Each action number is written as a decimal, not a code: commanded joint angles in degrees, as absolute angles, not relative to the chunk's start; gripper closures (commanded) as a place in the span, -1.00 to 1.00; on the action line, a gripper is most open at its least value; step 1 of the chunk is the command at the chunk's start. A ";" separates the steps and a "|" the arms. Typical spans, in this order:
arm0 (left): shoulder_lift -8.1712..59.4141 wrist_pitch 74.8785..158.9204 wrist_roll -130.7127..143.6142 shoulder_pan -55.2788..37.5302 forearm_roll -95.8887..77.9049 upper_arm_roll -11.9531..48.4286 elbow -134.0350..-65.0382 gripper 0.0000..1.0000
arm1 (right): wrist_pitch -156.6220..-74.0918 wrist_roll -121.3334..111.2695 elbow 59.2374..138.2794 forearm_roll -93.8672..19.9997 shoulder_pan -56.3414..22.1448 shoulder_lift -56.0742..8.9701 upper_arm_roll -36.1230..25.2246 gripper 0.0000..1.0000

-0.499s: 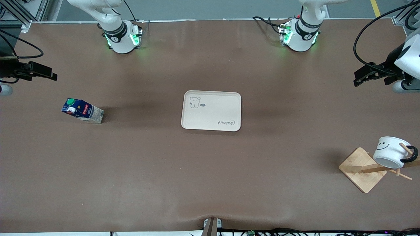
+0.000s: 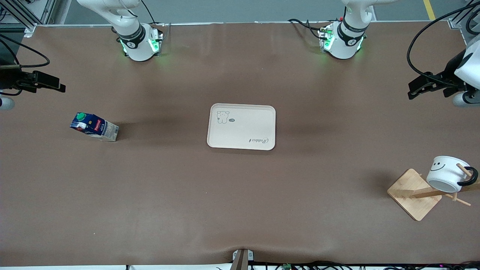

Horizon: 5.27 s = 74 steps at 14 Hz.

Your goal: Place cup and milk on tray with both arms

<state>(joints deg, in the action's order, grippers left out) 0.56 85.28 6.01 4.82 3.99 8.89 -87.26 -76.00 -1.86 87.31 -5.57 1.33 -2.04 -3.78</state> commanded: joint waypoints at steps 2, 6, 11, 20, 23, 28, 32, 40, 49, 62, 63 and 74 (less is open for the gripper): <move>1.05 84.81 6.06 5.45 5.89 8.97 -86.48 -1.00 | -76.11 -1.23 87.45 -5.45 1.58 -1.85 -3.60 -1.00; 0.62 89.72 6.59 9.13 5.36 8.96 -88.85 -1.00 | -76.11 -1.23 87.45 -5.54 1.50 -1.85 -3.60 -1.00; 0.53 100.52 6.68 14.84 -0.25 8.96 -95.00 -1.00 | -76.11 -1.23 87.45 -5.54 1.67 -1.85 -3.60 -1.00; 3.87 108.80 6.59 19.77 -8.00 8.96 -98.70 -1.00 | -76.29 -1.32 87.36 -5.54 1.58 -1.85 -3.60 -1.00; 3.78 112.05 6.50 20.47 -9.22 8.96 -101.24 -1.00 | -76.29 -1.32 87.36 -5.62 1.58 -1.85 -3.60 -1.00; 5.36 113.29 5.01 20.57 -8.53 8.96 -99.94 -1.00 | -76.38 -1.32 87.36 -5.54 1.49 -1.93 -3.69 -1.00; 9.66 112.76 -2.19 21.01 -8.26 8.88 -95.54 -1.00 | -76.38 -1.32 87.36 -5.54 1.49 -2.20 -3.69 -1.00; 13.09 119.52 -2.72 23.64 -9.40 8.88 -96.15 -1.00 | -76.29 -1.32 87.36 -5.54 1.50 -2.29 -3.60 -1.00; 17.05 128.92 -6.15 23.47 -14.24 9.49 -97.82 -1.00 | -76.29 -1.23 87.36 -5.54 1.50 -2.29 -3.60 -1.00; 19.16 131.13 -10.02 22.15 -13.36 10.11 -98.44 -0.33 | -76.38 -1.32 87.01 -5.62 1.41 -2.29 -3.60 -1.00; 19.25 131.22 -10.02 22.15 -13.36 10.02 -98.52 -0.21 | -76.38 -1.32 87.01 -5.62 1.41 -2.37 -3.60 -1.00; 19.25 130.61 -13.80 21.62 -13.27 10.11 -98.17 1.00 | -76.38 -1.23 87.01 -5.62 1.58 -2.99 -3.60 -1.00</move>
